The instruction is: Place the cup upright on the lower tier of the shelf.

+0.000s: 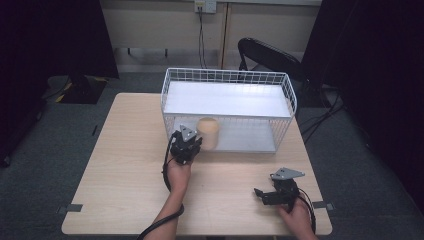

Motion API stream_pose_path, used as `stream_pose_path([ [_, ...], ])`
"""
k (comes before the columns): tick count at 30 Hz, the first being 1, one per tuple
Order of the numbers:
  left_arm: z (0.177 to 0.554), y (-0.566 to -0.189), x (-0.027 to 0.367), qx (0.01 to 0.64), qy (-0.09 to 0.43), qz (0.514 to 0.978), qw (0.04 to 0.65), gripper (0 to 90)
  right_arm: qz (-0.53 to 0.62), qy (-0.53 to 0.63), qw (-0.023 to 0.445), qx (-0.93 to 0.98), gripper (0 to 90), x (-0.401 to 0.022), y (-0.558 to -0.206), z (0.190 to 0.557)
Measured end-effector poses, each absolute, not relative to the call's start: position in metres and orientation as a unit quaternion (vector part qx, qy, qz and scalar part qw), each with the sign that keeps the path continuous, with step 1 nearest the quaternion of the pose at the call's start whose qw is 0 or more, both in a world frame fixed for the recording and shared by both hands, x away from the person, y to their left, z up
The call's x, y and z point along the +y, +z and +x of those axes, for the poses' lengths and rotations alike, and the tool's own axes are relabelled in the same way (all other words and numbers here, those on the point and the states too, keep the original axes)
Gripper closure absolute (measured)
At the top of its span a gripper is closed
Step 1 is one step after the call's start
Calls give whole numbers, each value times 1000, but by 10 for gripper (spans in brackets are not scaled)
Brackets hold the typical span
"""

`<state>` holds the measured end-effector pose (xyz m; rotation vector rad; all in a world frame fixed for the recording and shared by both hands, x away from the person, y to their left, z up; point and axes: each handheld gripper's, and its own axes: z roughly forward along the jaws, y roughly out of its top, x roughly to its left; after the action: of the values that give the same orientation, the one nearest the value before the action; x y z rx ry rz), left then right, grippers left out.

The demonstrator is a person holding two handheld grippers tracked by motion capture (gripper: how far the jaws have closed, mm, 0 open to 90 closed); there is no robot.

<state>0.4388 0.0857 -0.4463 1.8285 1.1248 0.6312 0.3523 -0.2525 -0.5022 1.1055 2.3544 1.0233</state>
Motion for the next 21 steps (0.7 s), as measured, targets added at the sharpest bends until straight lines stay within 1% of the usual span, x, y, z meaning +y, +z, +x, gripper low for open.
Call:
stream_pose_path([
  [21,444,-452,83,477,256,713,446,803,390,361,172,830,128,-253,-502,352],
])
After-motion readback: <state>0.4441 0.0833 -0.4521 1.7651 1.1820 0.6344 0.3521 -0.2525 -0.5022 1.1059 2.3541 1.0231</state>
